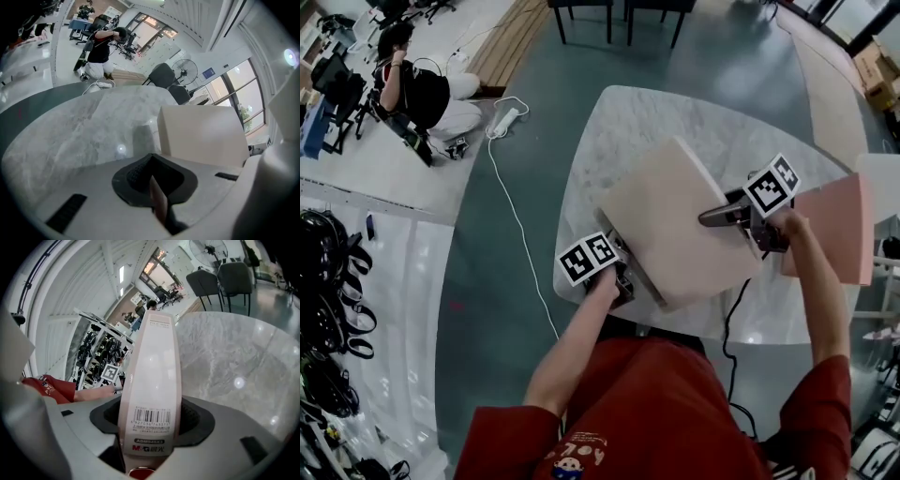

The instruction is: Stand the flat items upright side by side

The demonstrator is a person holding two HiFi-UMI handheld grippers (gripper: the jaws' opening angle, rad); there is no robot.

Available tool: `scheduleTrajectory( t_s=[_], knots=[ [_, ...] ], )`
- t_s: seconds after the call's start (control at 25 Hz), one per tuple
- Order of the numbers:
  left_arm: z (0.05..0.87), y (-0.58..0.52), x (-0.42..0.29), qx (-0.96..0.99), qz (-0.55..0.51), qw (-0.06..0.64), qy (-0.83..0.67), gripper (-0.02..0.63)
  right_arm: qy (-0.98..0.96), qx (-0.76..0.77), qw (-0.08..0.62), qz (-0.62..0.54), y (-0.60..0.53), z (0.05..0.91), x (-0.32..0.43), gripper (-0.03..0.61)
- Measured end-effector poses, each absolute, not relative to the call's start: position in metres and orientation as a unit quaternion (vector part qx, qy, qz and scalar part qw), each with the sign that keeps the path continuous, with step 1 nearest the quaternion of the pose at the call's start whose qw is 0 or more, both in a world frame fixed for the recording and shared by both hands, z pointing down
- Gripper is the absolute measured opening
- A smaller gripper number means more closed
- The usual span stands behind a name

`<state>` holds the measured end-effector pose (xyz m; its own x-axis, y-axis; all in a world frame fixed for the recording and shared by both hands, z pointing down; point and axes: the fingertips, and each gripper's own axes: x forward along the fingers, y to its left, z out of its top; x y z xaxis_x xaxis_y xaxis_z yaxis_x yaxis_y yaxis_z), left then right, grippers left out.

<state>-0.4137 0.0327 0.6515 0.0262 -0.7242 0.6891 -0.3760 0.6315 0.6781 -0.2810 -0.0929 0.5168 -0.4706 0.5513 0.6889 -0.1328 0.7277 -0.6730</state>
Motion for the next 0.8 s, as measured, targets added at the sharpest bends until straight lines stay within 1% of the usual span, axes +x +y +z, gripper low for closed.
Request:
scheduleTrajectory(
  t_s=[0.16,0.36,0.52,0.8],
  knots=[
    [0.638,0.015,-0.414,0.443,-0.145,0.577,-0.67,0.003,-0.823,-0.093,0.447,0.336,-0.095,0.499,-0.269,0.273],
    [0.609,-0.013,-0.419,0.496,-0.126,0.535,-0.672,0.003,-0.866,-0.036,0.382,0.321,-0.097,0.474,-0.252,0.268],
    [0.578,-0.031,-0.417,0.535,-0.094,0.478,-0.69,0.003,-0.89,0.009,0.322,0.324,-0.102,0.459,-0.234,0.268],
    [0.526,-0.055,-0.386,0.592,-0.018,0.364,-0.719,0.003,-0.913,0.106,0.205,0.338,-0.119,0.447,-0.189,0.268]
  ],
)
